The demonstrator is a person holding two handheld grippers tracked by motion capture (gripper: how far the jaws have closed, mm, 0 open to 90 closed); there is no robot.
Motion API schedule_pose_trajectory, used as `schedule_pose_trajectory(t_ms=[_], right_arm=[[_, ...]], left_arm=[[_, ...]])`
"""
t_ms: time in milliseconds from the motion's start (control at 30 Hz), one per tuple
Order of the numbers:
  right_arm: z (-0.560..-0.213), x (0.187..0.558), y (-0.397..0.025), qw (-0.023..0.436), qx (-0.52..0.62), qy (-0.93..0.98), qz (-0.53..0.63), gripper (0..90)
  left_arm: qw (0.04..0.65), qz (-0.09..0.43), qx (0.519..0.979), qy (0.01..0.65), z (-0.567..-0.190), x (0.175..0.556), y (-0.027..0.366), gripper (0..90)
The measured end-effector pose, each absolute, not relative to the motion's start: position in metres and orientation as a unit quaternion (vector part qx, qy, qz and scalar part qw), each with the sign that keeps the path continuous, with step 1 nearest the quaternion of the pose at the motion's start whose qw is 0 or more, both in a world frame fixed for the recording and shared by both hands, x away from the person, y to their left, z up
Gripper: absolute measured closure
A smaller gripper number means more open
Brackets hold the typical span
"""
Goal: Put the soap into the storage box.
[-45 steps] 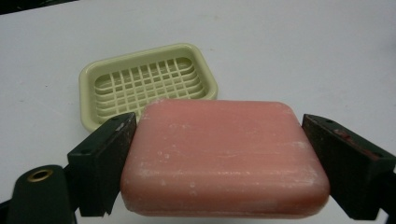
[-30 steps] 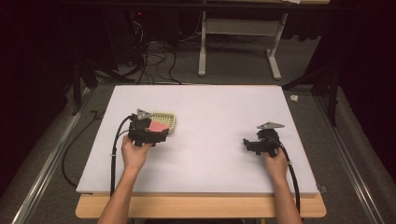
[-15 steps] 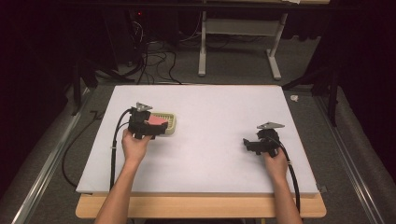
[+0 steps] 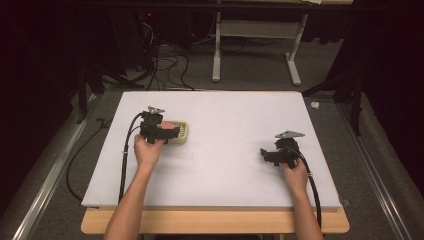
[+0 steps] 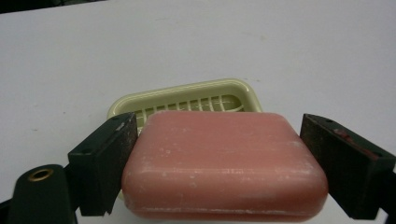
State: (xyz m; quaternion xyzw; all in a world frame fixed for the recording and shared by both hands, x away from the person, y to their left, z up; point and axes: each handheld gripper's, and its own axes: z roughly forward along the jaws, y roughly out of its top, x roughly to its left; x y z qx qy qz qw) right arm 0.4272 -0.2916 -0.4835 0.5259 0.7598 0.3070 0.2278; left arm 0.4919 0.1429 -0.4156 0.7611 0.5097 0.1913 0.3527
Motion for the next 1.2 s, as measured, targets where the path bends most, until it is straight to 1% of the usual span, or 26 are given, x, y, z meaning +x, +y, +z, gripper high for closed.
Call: schedule_pose_trajectory(t_ms=[367,600,733,967,1200], right_arm=[[-0.483,0.427,-0.292,0.228,0.526,0.76,0.307,15.3],[-0.484,0.427,-0.292,0.228,0.526,0.759,0.307,15.1],[-0.484,0.427,-0.292,0.229,0.526,0.759,0.308,15.2],[-0.484,0.427,-0.292,0.229,0.526,0.759,0.308,15.1],[-0.484,0.427,-0.292,0.229,0.526,0.759,0.307,15.2]], left_arm=[[0.355,0.194,0.738,0.539,-0.427,0.508,0.145,14.3],[0.342,0.207,0.74,0.54,-0.431,0.518,0.139,14.3],[0.341,0.205,0.739,0.544,-0.435,0.523,0.135,14.2],[0.334,0.211,0.738,0.548,-0.44,0.526,0.134,14.5],[0.325,0.222,0.748,0.534,-0.442,0.523,0.129,14.5]])
